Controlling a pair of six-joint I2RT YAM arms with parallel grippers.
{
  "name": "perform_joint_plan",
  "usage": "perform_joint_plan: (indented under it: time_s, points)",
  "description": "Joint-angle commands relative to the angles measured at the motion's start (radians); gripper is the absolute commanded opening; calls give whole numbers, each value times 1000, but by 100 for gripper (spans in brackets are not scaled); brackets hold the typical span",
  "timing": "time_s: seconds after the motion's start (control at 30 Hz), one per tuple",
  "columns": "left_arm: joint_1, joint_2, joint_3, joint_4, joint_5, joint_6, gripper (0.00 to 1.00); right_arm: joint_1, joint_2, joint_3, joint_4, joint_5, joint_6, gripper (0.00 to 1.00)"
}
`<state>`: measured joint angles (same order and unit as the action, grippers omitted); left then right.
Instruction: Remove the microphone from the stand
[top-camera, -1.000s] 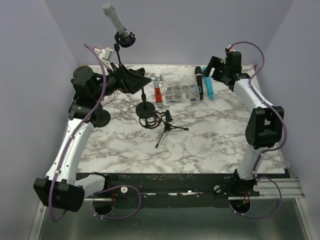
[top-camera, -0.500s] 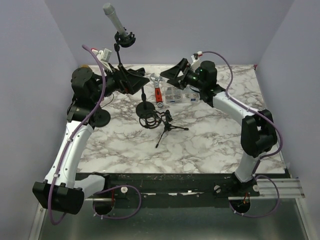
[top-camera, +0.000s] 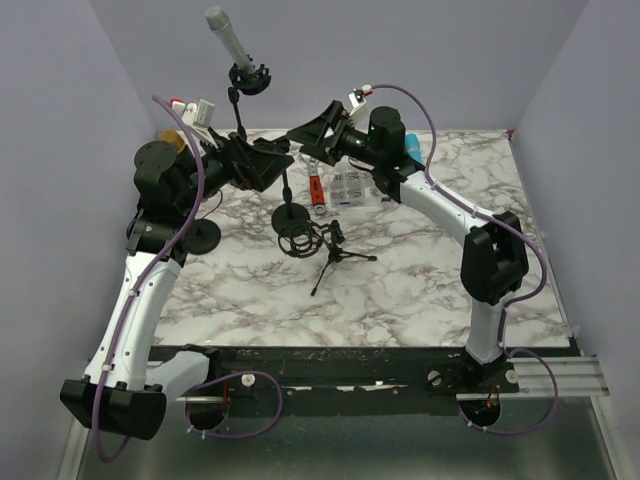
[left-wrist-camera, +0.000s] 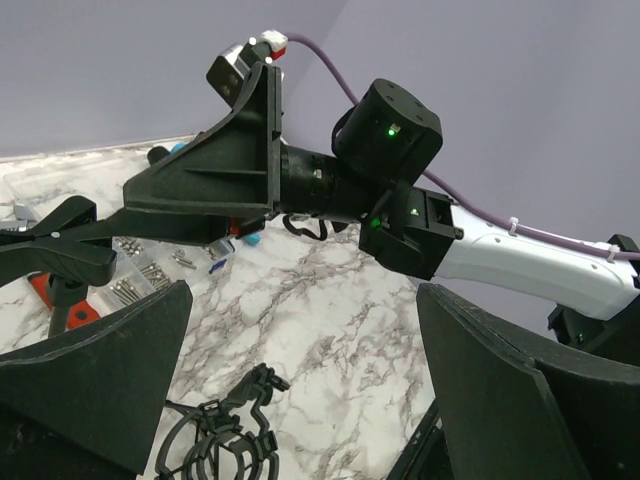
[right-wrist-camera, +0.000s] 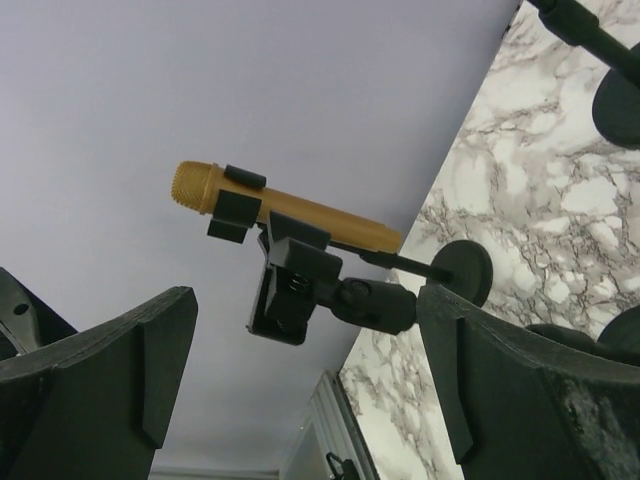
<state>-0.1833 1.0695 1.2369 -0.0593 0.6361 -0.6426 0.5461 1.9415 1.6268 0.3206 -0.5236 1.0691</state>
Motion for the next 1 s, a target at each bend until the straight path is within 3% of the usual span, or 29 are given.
perform_joint_plan:
  time_s: [0.0,0.23,0.43,0.53,0.97]
  points:
    - [5,-5,21,13,6,-6,99,19,55,73,-69,39,-44,100]
    - [5,-9,21,15,9,-6,99,53,107,131,-140,73,-94,97]
    - [5,-6,21,18,15,-12,99,63,109,78,-157,107,-118,77]
    - [7,-5,19,21,17,-15,99,64,105,34,-144,111,-118,72]
    - [6,2,14,36,28,-29,99,64,104,-117,-110,131,-136,72]
